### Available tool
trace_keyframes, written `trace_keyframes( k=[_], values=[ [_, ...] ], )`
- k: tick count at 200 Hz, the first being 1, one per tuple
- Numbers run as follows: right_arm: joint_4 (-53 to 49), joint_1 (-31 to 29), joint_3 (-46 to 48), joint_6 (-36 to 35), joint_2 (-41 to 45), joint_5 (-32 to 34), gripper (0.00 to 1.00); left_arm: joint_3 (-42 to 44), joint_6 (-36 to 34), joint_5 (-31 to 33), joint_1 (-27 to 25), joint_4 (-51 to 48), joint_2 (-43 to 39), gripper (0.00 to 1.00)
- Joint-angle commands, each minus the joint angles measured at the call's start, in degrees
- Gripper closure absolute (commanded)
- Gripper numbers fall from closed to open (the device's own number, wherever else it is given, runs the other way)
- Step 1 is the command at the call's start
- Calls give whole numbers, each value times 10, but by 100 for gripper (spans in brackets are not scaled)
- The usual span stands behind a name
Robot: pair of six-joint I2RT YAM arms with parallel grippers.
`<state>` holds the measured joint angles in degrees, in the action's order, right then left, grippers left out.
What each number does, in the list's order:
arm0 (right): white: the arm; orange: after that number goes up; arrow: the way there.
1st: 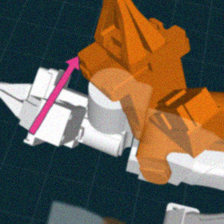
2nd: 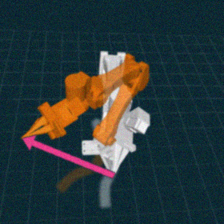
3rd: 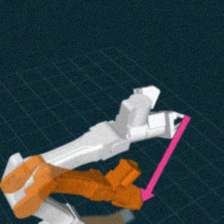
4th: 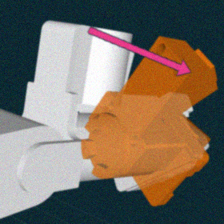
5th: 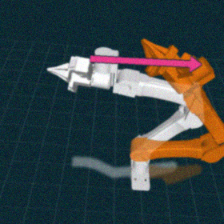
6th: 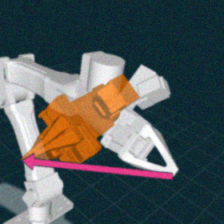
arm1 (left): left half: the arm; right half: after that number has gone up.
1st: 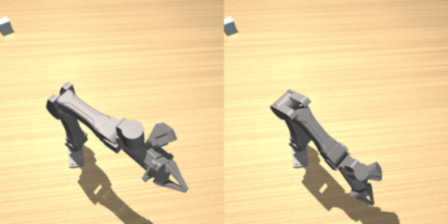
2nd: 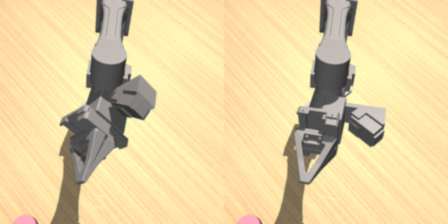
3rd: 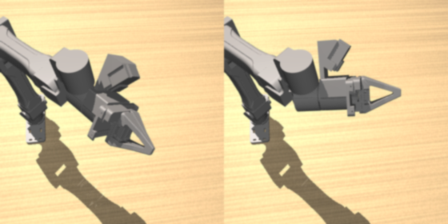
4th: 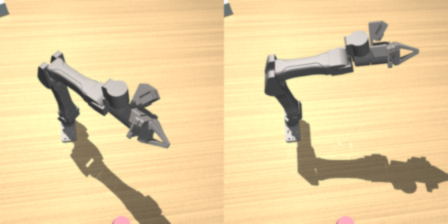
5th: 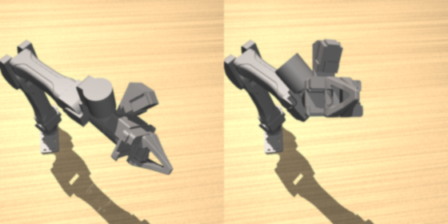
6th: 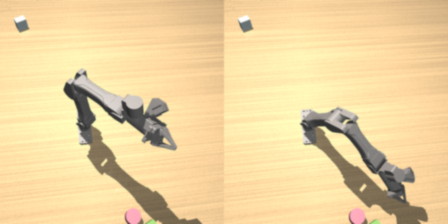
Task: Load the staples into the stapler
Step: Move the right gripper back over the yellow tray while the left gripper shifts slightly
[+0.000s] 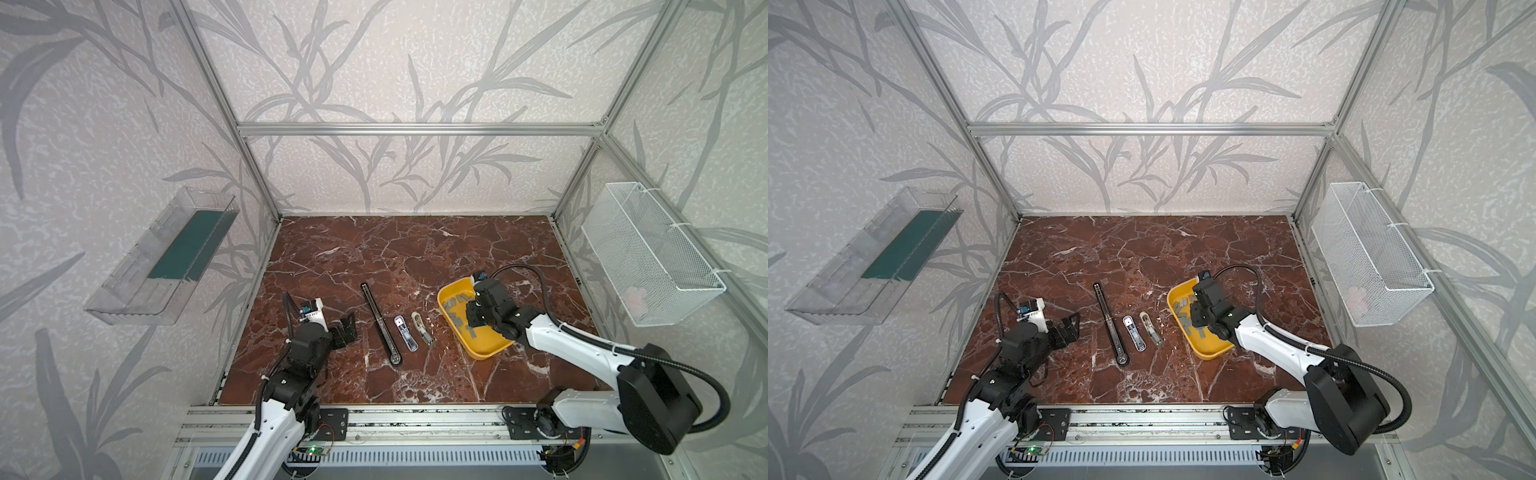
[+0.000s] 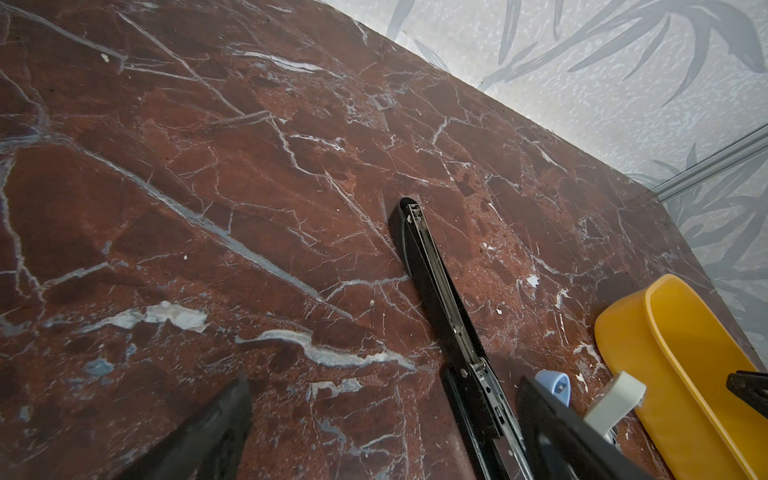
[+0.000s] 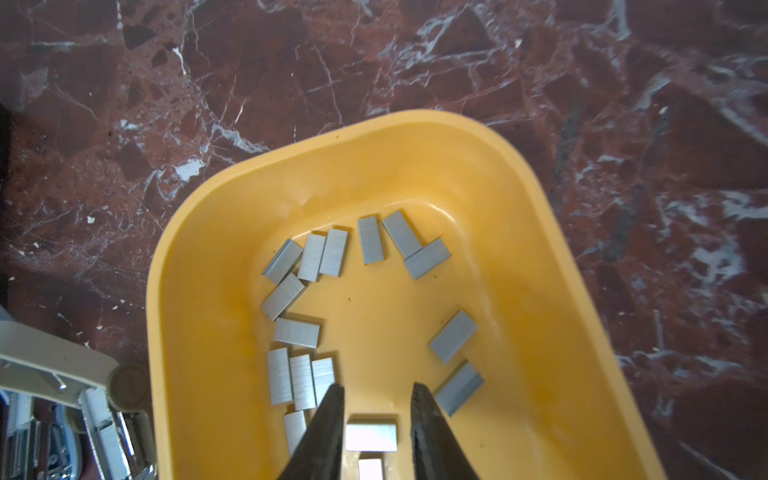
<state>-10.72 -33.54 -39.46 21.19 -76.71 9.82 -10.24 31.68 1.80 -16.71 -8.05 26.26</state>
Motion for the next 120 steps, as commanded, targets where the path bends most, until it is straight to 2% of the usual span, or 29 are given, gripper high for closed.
trace_keyframes(
  k=[1,15,38,72,120],
  values=[
    [-33,1,-45,8,-28,-2,68,-12,2,11,2,23,18,1],
    [-63,2,-58,23,-34,31,67,-13,0,28,2,35,35,1],
    [-43,3,-36,40,-32,63,67,-28,-8,65,2,51,81,1],
    [-23,14,-29,64,-45,57,63,-46,-14,64,2,57,140,1],
    [-10,28,-35,102,-86,46,59,-44,-14,72,3,60,141,1]
  ],
)
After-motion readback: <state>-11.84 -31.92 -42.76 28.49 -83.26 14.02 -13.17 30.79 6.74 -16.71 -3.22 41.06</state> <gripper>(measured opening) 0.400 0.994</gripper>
